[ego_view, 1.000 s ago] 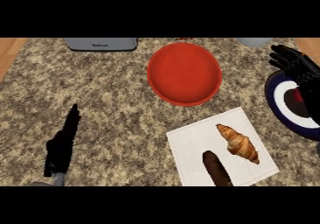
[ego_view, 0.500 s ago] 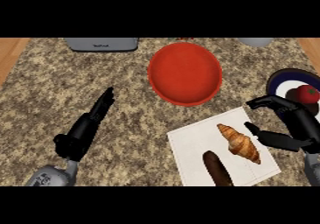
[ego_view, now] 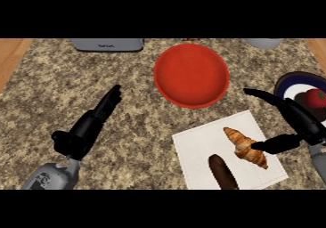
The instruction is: Pick the croissant from the placemat and place it in the bowl
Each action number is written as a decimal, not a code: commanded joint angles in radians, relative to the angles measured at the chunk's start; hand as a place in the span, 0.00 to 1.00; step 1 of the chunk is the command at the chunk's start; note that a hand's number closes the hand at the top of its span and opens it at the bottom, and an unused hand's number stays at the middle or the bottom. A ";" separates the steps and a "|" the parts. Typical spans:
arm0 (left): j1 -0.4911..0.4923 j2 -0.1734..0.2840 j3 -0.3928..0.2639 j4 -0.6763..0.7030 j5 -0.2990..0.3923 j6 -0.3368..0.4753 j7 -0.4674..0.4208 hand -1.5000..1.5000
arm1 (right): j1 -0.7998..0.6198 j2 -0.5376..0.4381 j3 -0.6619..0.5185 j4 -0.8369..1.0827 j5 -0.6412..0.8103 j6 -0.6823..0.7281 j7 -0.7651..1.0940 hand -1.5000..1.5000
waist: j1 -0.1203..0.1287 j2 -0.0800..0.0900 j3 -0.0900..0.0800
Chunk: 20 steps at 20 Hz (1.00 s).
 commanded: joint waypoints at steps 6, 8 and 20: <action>-0.027 -0.034 -0.011 0.002 -0.017 0.010 0.016 0.50 | -0.173 -0.211 0.199 -0.057 0.136 0.410 0.333 0.00 | 0.015 -0.002 -0.005; -0.016 0.003 0.028 0.018 0.017 -0.033 0.008 0.50 | -0.197 -0.192 0.231 -0.091 0.114 0.499 0.423 0.00 | 0.009 -0.001 -0.004; 0.057 -0.070 0.021 -0.036 -0.076 -0.027 0.013 0.50 | -0.234 0.005 0.155 -0.221 -0.036 0.764 0.889 0.00 | -0.008 -0.002 0.000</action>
